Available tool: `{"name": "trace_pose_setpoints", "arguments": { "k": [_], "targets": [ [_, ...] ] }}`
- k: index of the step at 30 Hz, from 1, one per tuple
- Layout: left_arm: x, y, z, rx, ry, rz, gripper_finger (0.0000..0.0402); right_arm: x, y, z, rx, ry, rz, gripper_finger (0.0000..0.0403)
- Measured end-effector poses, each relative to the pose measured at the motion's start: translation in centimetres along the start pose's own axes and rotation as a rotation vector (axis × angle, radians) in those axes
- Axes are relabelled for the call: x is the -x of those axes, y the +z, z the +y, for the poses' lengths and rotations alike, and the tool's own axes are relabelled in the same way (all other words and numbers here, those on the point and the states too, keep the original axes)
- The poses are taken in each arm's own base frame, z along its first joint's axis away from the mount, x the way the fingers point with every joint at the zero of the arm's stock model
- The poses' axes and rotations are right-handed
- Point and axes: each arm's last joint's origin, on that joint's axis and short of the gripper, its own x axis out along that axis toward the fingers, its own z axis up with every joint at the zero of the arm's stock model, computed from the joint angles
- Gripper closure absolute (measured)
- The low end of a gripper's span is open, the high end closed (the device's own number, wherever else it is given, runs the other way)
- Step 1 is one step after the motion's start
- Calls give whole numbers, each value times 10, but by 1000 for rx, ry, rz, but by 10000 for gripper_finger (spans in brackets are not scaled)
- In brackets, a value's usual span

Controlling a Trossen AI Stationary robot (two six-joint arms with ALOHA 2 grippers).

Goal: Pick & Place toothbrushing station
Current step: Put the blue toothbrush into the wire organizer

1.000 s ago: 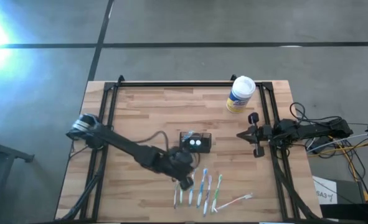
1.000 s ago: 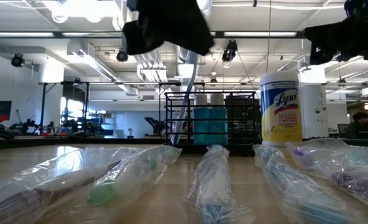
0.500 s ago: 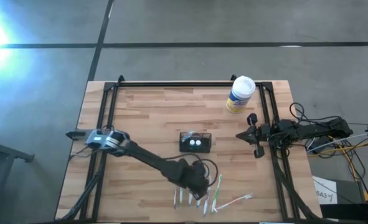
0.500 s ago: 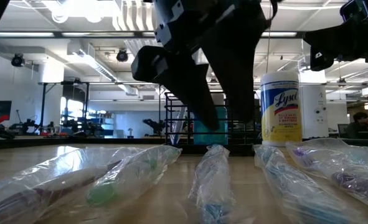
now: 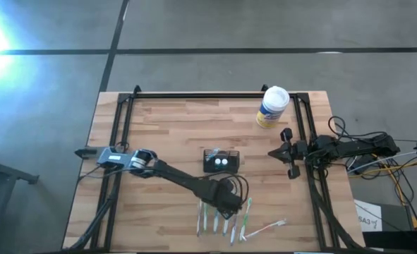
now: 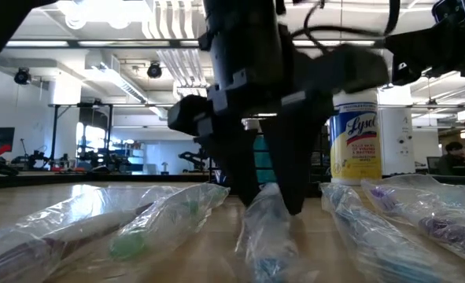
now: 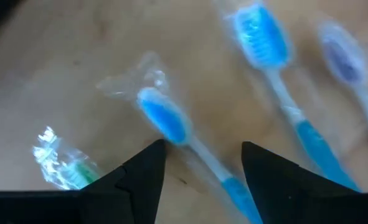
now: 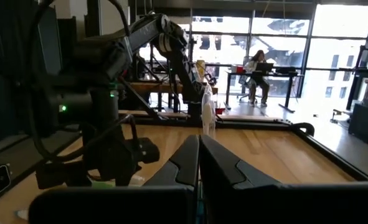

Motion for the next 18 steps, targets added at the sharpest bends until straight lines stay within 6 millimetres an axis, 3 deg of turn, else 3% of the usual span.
{"name": "trace_pose_setpoints", "arguments": {
  "k": [6, 10, 18],
  "targets": [
    [-4, -2, 2, -3, 9, 7, 189, 0, 0, 0, 9, 0, -1, 394],
    [-5, -2, 2, -30, 11, 8, 215, 0, 0, 0, -4, 0, 1, 394],
    [9, 1, 0, -91, -23, -46, 361, 0, -1, 0, -34, 1, 8, 394]
  ]
}}
